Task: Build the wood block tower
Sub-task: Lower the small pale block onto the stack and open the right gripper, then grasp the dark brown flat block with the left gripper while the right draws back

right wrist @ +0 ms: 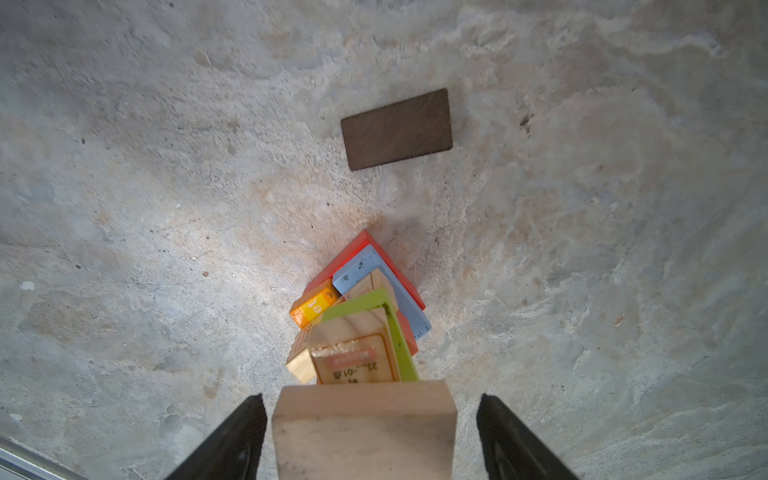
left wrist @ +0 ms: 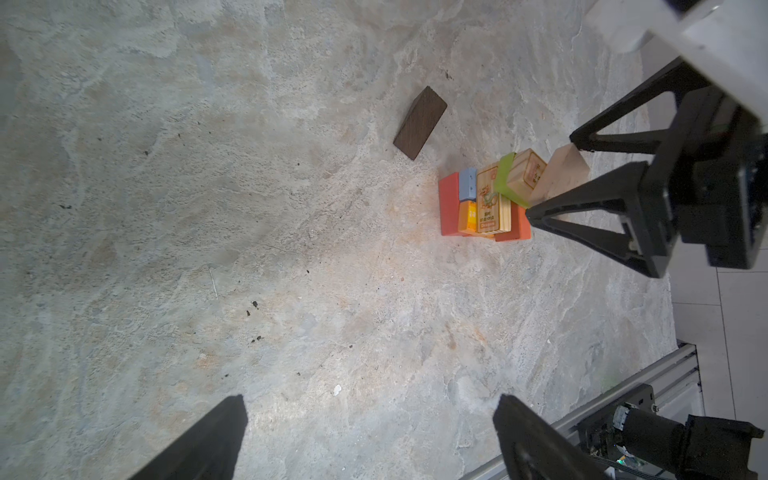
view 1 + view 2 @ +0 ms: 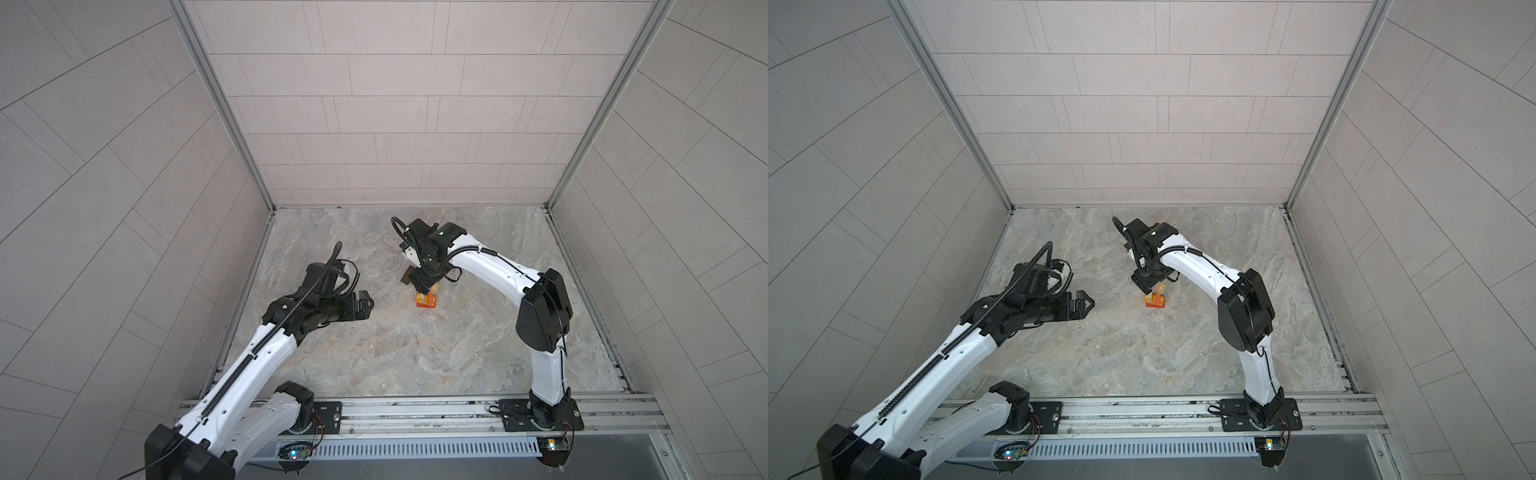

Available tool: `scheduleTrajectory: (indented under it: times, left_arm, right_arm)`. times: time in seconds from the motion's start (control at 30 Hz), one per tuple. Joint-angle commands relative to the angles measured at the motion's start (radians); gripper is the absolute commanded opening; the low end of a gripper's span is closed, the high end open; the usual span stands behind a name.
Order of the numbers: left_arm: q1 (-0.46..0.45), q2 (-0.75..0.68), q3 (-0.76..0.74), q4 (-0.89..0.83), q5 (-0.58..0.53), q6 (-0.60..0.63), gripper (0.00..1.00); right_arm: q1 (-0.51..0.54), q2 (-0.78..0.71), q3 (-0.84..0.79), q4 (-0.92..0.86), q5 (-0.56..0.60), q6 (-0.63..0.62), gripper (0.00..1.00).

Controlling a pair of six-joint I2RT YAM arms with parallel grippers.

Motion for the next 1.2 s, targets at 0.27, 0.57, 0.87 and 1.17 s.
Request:
scheduleTrajectory:
  times: [0.27, 0.57, 0.87, 1.17]
  left_arm:
    - [0.005, 0.25, 0.233, -0.008, 0.047, 0.093, 0.67]
    - [0.005, 0.589, 0.387, 0.127, 0.03, 0.214, 0.84]
    - [-0.013, 0.858, 0.502, 0.272, 0.019, 0.302, 0.84]
    - [-0.026, 1.013, 0.634, 0.293, 0.078, 0.365, 0.84]
  right_arm:
    - [-0.052, -0.435, -0.292, 0.301, -0.201, 0.096, 0.84]
    - [-0.113, -0.762, -0.595, 0.465, -0.33, 0.189, 0.9]
    - [-0.113, -0.925, -0.775, 0.539, -0.345, 0.231, 0.92]
    - [-0.113, -0.937, -0.789, 0.547, -0.321, 0.228, 0.95]
